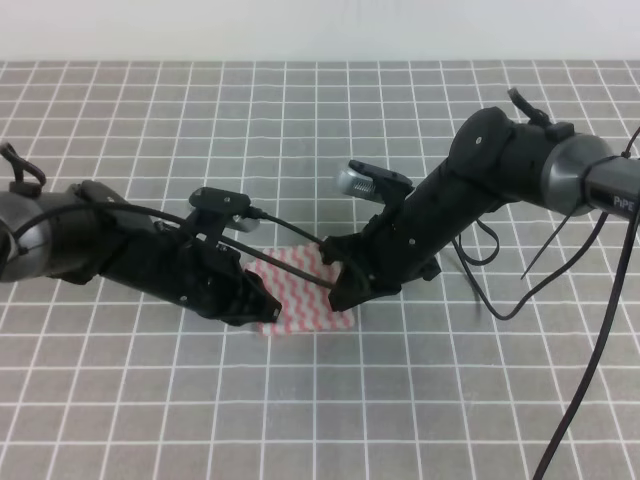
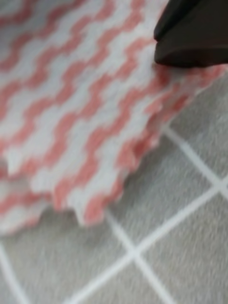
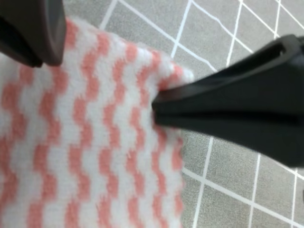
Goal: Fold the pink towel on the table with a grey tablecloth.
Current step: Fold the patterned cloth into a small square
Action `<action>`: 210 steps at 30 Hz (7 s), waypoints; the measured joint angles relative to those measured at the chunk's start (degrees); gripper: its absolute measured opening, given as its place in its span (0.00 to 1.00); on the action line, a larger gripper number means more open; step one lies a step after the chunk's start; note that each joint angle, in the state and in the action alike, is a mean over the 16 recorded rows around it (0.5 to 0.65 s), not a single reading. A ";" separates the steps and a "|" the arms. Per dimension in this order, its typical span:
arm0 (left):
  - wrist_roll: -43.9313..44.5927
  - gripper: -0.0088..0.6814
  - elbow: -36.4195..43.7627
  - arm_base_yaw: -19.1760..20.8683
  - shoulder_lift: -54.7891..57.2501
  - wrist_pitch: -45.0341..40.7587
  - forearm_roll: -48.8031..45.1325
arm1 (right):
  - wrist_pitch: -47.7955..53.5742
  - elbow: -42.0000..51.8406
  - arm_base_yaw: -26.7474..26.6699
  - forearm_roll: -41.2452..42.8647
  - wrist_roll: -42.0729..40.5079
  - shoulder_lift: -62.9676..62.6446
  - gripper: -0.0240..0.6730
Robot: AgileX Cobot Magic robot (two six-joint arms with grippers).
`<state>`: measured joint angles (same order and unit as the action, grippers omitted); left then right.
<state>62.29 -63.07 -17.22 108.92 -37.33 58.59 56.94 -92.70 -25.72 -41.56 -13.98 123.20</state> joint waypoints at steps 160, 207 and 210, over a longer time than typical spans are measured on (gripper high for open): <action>2.11 0.01 63.45 -0.10 -110.14 39.36 9.69 | -48.64 93.77 18.79 28.35 5.81 -124.75 0.01; -37.25 0.01 63.83 4.81 -110.47 31.39 -34.06 | -40.67 93.94 18.79 34.34 12.14 -124.75 0.01; -49.97 0.01 64.03 7.45 -110.54 27.22 -46.95 | -40.53 93.77 18.79 34.30 12.15 -124.70 0.01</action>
<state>12.31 0.96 -9.77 -1.62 -10.11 11.64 16.41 1.08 -6.93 -7.26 -1.83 -1.51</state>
